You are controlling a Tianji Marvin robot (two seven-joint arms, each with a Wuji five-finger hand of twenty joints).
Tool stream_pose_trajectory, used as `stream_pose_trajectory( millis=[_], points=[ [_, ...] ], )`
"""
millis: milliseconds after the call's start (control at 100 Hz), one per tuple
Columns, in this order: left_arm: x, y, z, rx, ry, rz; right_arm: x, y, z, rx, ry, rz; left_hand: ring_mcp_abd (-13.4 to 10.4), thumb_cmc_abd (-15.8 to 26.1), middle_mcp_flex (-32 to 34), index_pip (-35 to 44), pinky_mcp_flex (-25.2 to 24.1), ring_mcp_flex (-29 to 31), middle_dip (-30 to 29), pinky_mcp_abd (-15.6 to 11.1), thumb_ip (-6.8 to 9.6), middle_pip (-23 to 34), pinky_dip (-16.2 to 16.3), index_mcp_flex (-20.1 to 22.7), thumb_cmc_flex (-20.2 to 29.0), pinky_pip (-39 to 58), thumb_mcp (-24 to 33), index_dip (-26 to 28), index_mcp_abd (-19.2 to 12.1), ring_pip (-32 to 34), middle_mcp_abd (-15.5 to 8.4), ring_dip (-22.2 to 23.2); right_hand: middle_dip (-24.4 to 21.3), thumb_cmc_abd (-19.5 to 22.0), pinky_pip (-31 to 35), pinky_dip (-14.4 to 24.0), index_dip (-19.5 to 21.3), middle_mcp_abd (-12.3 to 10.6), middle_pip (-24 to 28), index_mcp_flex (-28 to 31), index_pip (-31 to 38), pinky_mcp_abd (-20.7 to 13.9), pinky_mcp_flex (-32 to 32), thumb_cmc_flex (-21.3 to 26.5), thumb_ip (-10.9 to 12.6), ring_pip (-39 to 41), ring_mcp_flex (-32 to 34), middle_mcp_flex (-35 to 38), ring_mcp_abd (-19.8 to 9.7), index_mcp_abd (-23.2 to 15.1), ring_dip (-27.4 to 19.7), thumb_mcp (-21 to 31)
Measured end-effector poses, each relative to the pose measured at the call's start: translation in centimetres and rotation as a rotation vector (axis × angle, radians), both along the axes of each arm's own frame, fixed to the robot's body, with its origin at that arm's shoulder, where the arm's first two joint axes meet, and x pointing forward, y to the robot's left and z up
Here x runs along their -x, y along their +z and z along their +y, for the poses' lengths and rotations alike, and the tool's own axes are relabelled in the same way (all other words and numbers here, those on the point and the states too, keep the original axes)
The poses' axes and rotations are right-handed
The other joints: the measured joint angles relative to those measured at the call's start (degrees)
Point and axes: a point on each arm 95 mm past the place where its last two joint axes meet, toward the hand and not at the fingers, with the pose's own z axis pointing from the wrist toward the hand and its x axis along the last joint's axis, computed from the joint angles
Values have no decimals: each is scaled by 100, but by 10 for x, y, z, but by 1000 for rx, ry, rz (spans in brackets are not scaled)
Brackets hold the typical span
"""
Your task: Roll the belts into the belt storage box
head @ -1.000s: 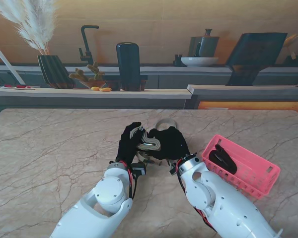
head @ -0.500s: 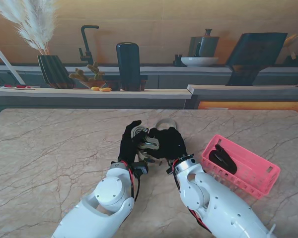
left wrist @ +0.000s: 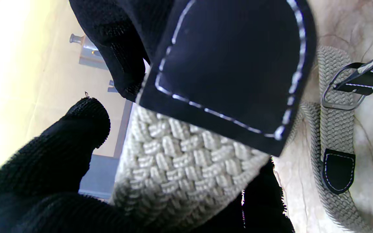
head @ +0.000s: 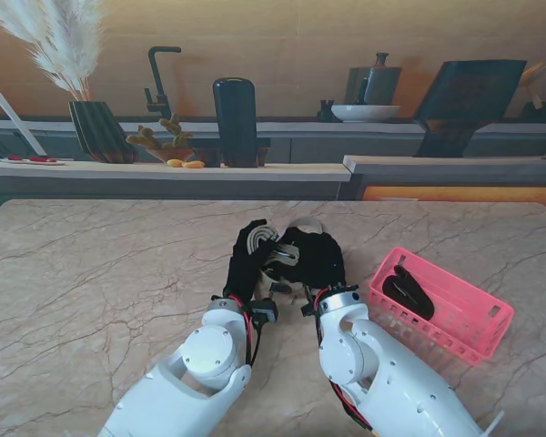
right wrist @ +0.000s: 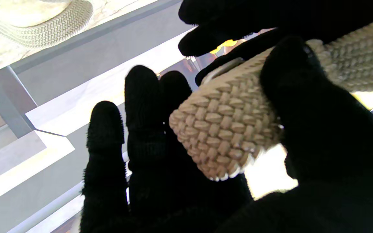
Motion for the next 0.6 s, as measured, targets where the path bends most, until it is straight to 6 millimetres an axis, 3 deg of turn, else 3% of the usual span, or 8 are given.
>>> stream_pose_trajectory(
  millis=[140,270,430,530,560,600],
  points=[
    [-1,-2,-2,-17,-17,12,1,-2,0,-13,-3,8,0,373,0,-112,-113,-130,-35,0,16,-106,20,-8,259,4,-402,26,-54,-15,0,0,-2,-1,1,-4,20,0,18,18,7,0,0,0,1,3,0,0,0,28,0,1],
    [-2,-4,-3,1,-24,40,3,-3,2,-25,23,15,0,701,0,-114,-174,-136,-36,0,16,-107,80,-8,588,36,-771,91,-55,-17,0,0,-10,-1,2,-9,83,-21,73,106,167,0,0,15,9,4,0,0,-11,490,0,23],
    [-1,-5,-4,-10,-19,43,5,-7,5,-26,60,33,0,1081,101,-108,-26,54,-36,0,16,-70,191,12,1164,236,-765,165,-56,87,0,0,-21,-1,2,-17,94,4,91,114,303,0,0,15,10,7,0,0,-8,697,0,29],
    [-1,-6,-3,-12,-8,46,5,-9,7,-23,74,41,-3,1148,459,44,181,408,-36,9,-32,16,216,257,1490,395,-732,230,-57,223,24,-3,-28,-1,2,-66,95,39,92,114,357,0,0,15,10,9,0,0,28,766,0,29],
    [-1,-6,-2,-11,-4,48,5,-9,7,-21,77,43,-7,1146,565,123,241,500,-36,24,-105,16,217,369,1702,452,-920,226,-68,240,71,-3,-38,-1,2,-67,95,57,92,115,363,0,0,15,10,9,0,0,45,790,-2,29],
    [-1,-6,-2,-4,1,51,5,-10,8,-16,81,46,-11,1214,729,209,329,687,133,60,-151,-4,218,537,2307,513,-1703,143,-96,313,130,-45,-79,-1,2,-69,95,73,91,114,365,0,0,15,8,9,0,0,56,816,-6,29]
  ],
)
